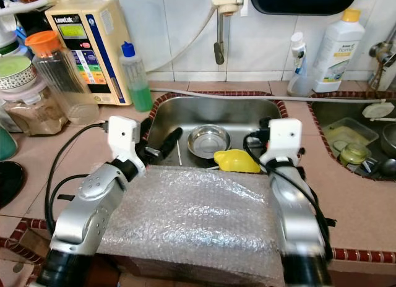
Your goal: Kitchen organization
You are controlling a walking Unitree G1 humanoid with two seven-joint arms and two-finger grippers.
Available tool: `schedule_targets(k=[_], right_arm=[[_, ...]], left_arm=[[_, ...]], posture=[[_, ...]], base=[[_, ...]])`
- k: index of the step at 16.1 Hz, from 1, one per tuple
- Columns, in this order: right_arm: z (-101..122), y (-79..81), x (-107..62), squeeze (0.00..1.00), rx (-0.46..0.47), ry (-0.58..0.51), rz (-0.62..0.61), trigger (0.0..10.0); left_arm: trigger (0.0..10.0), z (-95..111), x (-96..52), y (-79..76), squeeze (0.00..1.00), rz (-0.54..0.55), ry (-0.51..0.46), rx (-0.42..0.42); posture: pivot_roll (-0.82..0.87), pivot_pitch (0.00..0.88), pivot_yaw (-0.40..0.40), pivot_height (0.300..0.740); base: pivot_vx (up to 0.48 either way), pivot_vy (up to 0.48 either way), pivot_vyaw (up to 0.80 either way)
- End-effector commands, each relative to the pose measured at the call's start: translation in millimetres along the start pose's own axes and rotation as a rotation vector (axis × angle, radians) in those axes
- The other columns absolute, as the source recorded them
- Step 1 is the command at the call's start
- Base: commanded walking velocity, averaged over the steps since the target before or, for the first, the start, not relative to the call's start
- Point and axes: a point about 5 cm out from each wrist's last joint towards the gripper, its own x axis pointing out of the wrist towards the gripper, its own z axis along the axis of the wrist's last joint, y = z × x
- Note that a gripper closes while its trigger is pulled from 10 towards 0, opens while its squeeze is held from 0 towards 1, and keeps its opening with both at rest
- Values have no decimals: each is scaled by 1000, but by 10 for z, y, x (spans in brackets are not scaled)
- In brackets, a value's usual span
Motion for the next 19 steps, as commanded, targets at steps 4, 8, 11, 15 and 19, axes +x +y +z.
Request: schedule_targets(k=[4, 8, 11, 15, 19], right_arm=[[246, 107, -174, 0, -3, -107, 24, 10000], [311, 72, -306, 0, 9, -95, 37, 10000], [318, 74, -292, 0, 9, -90, 38, 10000], [332, 117, -290, 0, 13, -78, 53, 10000], [331, 120, -287, 0, 18, -71, 55, 10000]], left_arm=[[10000, 126, -98, 277, 1000, 233, -89, 132], [10000, 5, -245, 322, 0, 257, -46, 142], [10000, -36, -250, 257, 0, 247, -41, 144], [10000, -9, -213, 286, 0, 245, -45, 154], [10000, -14, -202, 302, 0, 254, -39, 145]], posture=[[-1, 0, 131, 740], [7, 0, 125, 740], [7, 0, 125, 740], [5, 0, 123, 740], [4, 0, 124, 740]], base=[[0, 0, 0], [0, 0, 0], [0, 0, 0], [0, 0, 0], [0, -224, 0]])
